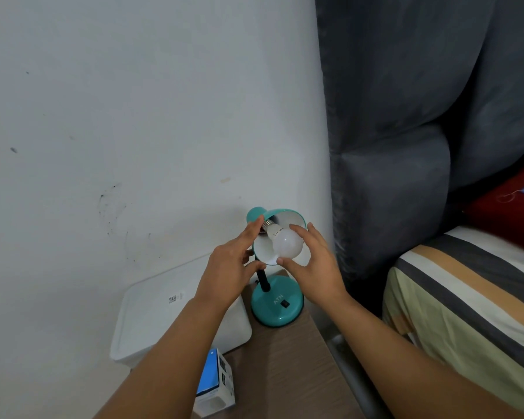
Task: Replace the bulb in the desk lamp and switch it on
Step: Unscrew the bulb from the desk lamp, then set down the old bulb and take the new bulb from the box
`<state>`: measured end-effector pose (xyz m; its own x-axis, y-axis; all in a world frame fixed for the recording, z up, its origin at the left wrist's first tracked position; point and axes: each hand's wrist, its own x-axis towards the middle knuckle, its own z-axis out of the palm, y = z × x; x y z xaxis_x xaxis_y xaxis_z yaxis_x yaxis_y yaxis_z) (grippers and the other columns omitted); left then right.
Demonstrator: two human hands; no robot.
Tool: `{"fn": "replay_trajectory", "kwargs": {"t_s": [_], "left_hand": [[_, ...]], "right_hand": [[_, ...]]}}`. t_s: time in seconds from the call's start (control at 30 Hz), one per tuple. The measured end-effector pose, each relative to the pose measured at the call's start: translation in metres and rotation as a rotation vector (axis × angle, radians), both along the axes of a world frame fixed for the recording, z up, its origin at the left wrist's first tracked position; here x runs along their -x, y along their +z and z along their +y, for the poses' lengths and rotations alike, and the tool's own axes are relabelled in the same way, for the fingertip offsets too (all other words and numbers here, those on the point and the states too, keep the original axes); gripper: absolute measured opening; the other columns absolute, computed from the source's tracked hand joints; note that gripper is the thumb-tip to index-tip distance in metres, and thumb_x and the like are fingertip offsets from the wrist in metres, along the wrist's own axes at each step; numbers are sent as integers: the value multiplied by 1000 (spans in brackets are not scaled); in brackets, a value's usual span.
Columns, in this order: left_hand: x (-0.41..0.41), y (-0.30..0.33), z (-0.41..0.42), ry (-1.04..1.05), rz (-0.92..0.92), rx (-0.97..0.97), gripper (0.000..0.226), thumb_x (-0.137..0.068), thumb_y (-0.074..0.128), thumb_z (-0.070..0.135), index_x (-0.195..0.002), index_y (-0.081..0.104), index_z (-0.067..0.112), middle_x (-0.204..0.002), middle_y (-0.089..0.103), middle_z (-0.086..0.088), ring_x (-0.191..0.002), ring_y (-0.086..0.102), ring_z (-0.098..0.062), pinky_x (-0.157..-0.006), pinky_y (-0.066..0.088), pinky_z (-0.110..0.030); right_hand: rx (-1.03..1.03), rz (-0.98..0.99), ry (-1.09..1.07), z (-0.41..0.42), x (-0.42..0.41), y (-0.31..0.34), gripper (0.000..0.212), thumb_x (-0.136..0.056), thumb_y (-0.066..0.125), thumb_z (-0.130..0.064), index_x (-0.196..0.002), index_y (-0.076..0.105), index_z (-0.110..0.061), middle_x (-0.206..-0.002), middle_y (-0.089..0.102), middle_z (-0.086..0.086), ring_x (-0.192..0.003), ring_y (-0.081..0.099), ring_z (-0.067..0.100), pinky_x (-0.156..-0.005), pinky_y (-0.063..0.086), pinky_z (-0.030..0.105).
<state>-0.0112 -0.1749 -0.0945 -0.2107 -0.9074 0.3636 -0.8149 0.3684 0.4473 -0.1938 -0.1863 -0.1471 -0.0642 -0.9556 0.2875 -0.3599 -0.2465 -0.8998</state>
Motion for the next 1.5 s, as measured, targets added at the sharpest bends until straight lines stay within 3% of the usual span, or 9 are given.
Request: {"fn": "replay_trajectory", "kwargs": {"t_s": [0.17,0.3,0.53,0.7,0.87,1.0,1.1,1.23,1.5], "left_hand": [[1,3,6,6,16,-33,99,-82,81,16,-153,20,48,-152,47,6,-128,57,-17,-107,47,-33],[7,9,23,20,-10,-8,97,-88,74,26,-157,9,40,-164,20,10,-150,23,-10,-118,22,-25],[12,-21,79,197,190,-50,72,-96,62,34,-156,23,27,-160,32,4,-148,27,-12,-115,20,-21],[13,-81,115,254,209,-201,63,-98,60,34,-153,32,21,-158,37,3,-149,26,-16,-114,17,-20],[20,-133,133,255,141,-310,66,-98,54,41,-155,28,25,-162,28,5,-151,17,-12,-121,21,-32],[20,-162,142,302,156,-391,67,-98,55,41,-155,27,22,-164,23,3,-152,15,-14,-124,19,-36],[10,-180,141,311,97,-440,73,-97,56,38,-157,21,17,-166,17,-1,-154,7,-19,-124,11,-32],[3,-201,133,292,3,-458,78,-96,51,43,-158,14,14,-167,11,-4,-154,-2,-23,-124,6,-33],[6,-227,128,324,-117,-425,80,-95,30,56,-159,8,13,-167,5,-8,-154,-6,-25,-124,-4,-36]], "right_hand": [[61,-105,0,20,13,-1,71,-77,81,-38,-140,49,-36,-154,41,-6,-143,32,9,-117,32,34],[106,-100,-40,44,29,-8,68,-77,81,-40,-138,51,-35,-143,46,-10,-135,41,10,-112,40,38],[-20,-61,-40,92,44,-53,68,-70,74,-50,-133,49,-44,-123,49,-17,-115,53,10,-98,48,33],[-160,-23,32,112,37,-91,65,-72,84,-34,-126,49,-42,-116,51,-22,-106,55,1,-91,48,22],[-274,13,108,116,20,-118,66,-74,85,-27,-130,50,-34,-120,51,-18,-102,51,-11,-85,41,10],[-332,71,155,111,6,-132,58,-74,84,-30,-119,49,-44,-116,52,-23,-102,55,-3,-92,43,19],[-354,102,165,106,-6,-142,63,-74,84,-30,-128,53,-32,-126,55,-14,-114,55,6,-99,46,28],[-370,162,169,95,-19,-156,68,-70,80,-51,-131,53,-35,-130,57,-12,-118,55,9,-103,48,42],[-317,254,175,75,-41,-154,63,-73,73,-56,-130,54,-34,-132,59,-10,-121,54,11,-104,46,45]]}}
